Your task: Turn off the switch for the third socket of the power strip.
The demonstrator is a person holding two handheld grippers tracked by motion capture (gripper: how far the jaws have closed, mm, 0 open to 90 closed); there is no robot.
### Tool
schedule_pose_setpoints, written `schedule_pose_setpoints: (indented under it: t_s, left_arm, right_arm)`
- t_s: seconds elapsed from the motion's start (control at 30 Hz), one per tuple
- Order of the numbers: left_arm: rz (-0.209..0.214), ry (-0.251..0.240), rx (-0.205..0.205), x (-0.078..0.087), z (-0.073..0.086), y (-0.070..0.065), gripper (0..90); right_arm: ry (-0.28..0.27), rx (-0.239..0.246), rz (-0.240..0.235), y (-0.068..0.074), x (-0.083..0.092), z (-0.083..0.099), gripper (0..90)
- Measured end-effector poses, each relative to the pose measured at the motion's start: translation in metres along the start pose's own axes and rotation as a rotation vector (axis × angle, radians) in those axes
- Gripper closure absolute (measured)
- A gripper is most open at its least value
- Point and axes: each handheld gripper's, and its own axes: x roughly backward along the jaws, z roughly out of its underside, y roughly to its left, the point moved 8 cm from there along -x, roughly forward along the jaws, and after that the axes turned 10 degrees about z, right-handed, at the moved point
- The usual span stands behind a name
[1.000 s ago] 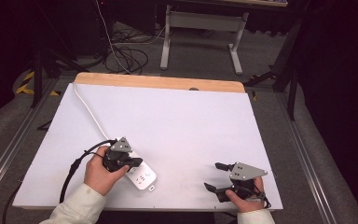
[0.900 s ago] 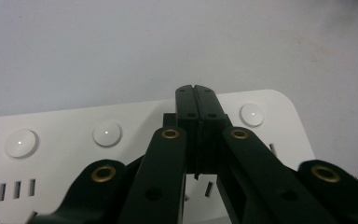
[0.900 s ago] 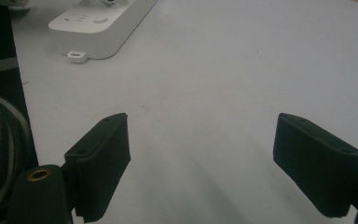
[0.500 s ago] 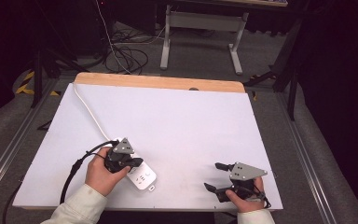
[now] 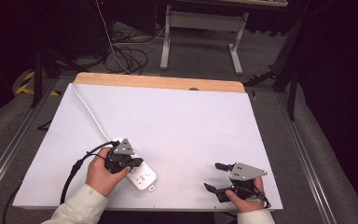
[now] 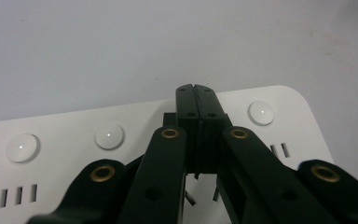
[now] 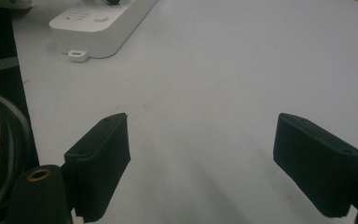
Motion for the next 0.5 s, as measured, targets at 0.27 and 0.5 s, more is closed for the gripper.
schedule_pose_setpoints:
  t_s: [0.27,0.5]
  left_arm:
    - [-0.003,-0.003,0.002,-0.0008,0.0007,-0.0004,90.0]
    - [0.003,-0.006,0.017,-0.0008,0.0007,-0.0002,90.0]
  right_arm:
    - [0.0,0.002,-0.001,0.0005,-0.0005,0.0001,19.1]
    - [0.001,0.003,-0.002,0.0008,-0.0007,0.0002,19.0]
